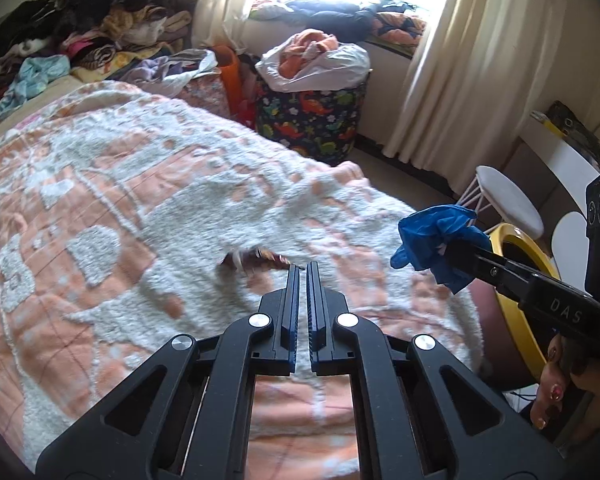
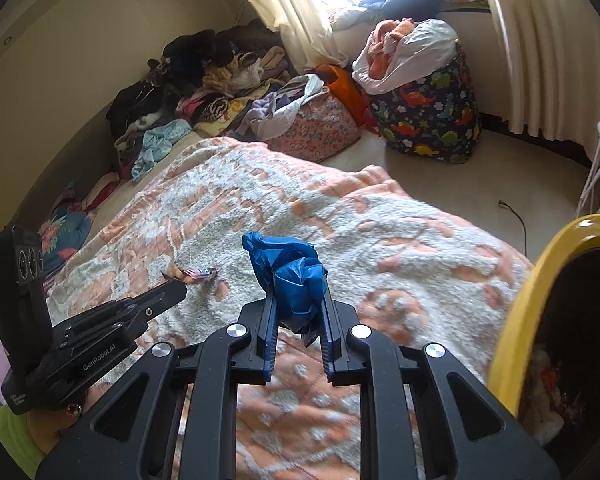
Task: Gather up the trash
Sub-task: 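Carry the chocolate bar and blue cloth in both tools over the yellow bin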
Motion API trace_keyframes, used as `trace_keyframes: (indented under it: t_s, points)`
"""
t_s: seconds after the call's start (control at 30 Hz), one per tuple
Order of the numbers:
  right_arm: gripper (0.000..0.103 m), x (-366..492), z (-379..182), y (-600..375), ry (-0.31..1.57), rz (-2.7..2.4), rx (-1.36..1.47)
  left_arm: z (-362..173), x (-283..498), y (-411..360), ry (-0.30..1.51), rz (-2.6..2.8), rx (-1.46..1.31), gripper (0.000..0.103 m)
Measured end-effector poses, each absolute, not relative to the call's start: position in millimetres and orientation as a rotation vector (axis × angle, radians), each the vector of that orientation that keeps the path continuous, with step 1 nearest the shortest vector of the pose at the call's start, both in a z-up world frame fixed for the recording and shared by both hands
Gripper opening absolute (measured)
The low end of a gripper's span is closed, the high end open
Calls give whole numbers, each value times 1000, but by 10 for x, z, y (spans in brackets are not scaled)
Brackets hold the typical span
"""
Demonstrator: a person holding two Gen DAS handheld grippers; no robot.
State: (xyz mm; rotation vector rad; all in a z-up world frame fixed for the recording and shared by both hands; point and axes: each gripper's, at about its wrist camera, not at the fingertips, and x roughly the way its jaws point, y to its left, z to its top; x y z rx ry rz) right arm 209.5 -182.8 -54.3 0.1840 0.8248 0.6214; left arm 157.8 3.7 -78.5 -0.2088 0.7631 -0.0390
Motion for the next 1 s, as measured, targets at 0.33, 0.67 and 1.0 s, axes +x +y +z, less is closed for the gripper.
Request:
trace_keyframes:
  t_s: [0.33, 0.67, 1.0]
  points:
    - [17, 1984, -480, -2248, 796, 566, 232, -682, 1619, -319, 750, -101, -164, 1]
    - [17, 1853, -380, -2732, 746, 501, 300, -766, 1684, -214, 758, 19, -70, 36]
    - [17, 1747, -418, -3340, 726, 392, 366, -1097, 1867, 143, 867, 132, -110, 38]
